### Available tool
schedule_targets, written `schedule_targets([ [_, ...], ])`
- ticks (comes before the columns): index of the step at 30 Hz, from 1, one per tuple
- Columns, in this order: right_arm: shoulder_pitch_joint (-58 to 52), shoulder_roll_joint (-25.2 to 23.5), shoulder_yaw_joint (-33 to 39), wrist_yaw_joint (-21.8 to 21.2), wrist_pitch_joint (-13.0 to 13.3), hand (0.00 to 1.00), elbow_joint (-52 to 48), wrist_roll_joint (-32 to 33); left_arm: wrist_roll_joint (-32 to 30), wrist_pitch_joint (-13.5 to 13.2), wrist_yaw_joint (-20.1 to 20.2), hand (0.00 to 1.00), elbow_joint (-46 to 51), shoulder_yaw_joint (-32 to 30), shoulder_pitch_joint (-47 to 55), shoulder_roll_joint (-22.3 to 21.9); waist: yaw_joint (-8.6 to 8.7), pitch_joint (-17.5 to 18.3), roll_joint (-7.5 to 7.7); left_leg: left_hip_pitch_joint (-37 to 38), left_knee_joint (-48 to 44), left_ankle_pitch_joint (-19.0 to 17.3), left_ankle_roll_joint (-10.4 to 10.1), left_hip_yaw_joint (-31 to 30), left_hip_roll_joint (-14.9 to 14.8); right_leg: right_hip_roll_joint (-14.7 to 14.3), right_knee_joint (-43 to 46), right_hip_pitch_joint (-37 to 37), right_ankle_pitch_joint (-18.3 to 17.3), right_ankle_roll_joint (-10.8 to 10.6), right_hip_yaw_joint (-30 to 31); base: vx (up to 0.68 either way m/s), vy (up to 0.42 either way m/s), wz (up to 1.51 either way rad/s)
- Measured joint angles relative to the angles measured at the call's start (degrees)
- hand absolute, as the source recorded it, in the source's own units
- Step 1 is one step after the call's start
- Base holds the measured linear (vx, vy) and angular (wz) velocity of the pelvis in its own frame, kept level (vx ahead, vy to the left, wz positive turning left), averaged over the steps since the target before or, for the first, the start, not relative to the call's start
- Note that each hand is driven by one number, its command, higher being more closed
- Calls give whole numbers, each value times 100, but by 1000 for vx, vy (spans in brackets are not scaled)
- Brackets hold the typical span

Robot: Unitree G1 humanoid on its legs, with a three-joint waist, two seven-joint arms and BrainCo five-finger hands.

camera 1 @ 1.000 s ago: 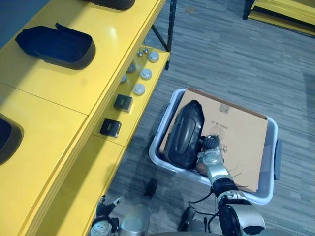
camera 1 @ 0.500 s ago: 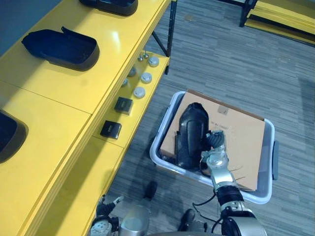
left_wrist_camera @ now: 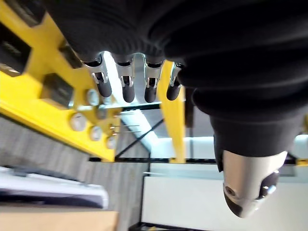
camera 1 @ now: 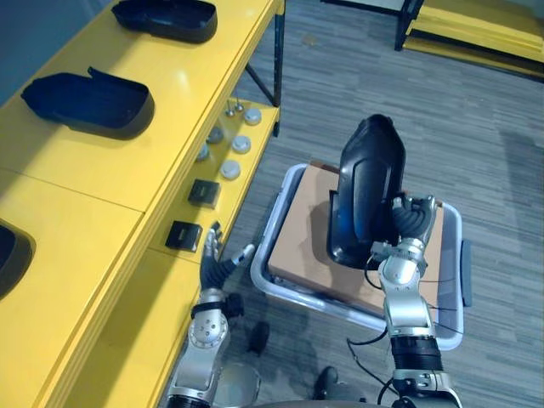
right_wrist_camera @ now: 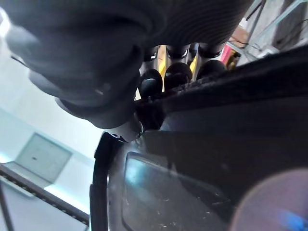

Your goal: Walk over and take plastic housings, then place them on the shelf

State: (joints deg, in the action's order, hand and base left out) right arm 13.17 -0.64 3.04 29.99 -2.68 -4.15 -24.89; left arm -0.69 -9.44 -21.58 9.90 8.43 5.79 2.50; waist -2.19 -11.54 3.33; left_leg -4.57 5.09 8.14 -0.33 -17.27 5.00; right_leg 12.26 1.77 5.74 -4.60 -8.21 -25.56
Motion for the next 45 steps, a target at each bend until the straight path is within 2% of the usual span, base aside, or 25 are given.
schedule_targets([
  [3, -4, -8, -421, -1, 71, 100, -402, -1, -140, 0, -254, 0, 302, 99, -197, 5, 42, 137, -28, 45, 6, 0, 1, 55, -12, 1, 11, -1, 1, 0, 68, -63, 18, -11],
  [4, 1, -18, -592, -1, 192, 100, -466, 0, -273, 1, -317, 0, 346, 144, -254, 7, 116, 209, -23, 53, 6, 0, 1, 93, -16, 0, 16, -1, 2, 1, 80, -47, 20, -8],
  [7, 0, -88, -1002, -4, 326, 100, -704, 11, -564, 20, -477, 0, 371, 331, -313, 8, 135, 310, -21, 122, 18, -7, 7, 235, -45, -3, 21, -4, 16, 14, 230, -35, 18, -19],
  [14, 0, -126, -1782, -40, 630, 100, -1014, 303, -889, 178, -503, 0, 371, 782, -625, 9, 214, 476, -19, 130, 24, -10, 7, 418, -96, -24, 21, -97, 72, 28, 413, -23, 12, -16],
  [21, 0, -122, -2303, -226, 755, 100, -1079, 648, -909, 302, -566, 0, 371, 1074, -811, 9, 310, 583, -18, 132, 25, -14, 13, 547, -117, -30, 2, -157, 129, 50, 561, -15, 14, -10],
  [22, 0, -122, -2314, -226, 757, 100, -1079, 698, -909, 308, -611, 100, 371, 1080, -838, 11, 309, 596, -18, 132, 25, -14, 14, 562, -120, -31, 3, -168, 134, 58, 575, -31, 14, -6],
  [27, -1, -109, -2333, -225, 760, 100, -1079, 834, -901, 415, -643, 100, 370, 1126, -868, 70, 312, 742, -5, 131, 26, -14, 14, 580, -116, -27, 5, -180, 134, 64, 603, -6, 3, -1],
  [28, -1, -99, -2335, -225, 761, 0, -1079, 873, -888, 417, -644, 100, 370, 1127, -868, 93, 312, 771, -8, 129, 26, -13, 14, 580, -115, -26, 5, -182, 134, 64, 605, 0, 0, 0],
  [37, -1, 219, -2440, -320, 1008, 0, -1081, 1425, -644, 440, -641, 100, 274, 1168, -869, 234, 315, 864, 30, 121, 26, -11, 16, 591, -113, -25, 5, -198, 136, 66, 630, 0, 0, 0],
  [40, -1, 537, -2389, -593, 1171, 0, -1188, 1783, -553, 466, -625, 100, 274, 1150, -869, 334, 316, 871, 39, 122, 26, -10, 16, 596, -113, -25, 5, -198, 146, 53, 634, 0, 0, 0],
  [42, -16, 890, -2179, -908, 1307, 0, -1433, 2208, -433, 454, -479, 100, 307, 1082, -865, 354, 313, 872, 40, 126, 26, -9, 17, 611, -113, -25, 6, -197, 152, 52, 643, 0, 0, 0],
  [45, -118, 1148, -1805, -1251, 1473, 0, -1609, 2546, -439, 439, -326, 100, 471, 1078, -807, 353, 315, 872, 41, 132, 26, -9, 17, 622, -114, -24, 12, -197, 152, 52, 652, 0, 0, 0],
])
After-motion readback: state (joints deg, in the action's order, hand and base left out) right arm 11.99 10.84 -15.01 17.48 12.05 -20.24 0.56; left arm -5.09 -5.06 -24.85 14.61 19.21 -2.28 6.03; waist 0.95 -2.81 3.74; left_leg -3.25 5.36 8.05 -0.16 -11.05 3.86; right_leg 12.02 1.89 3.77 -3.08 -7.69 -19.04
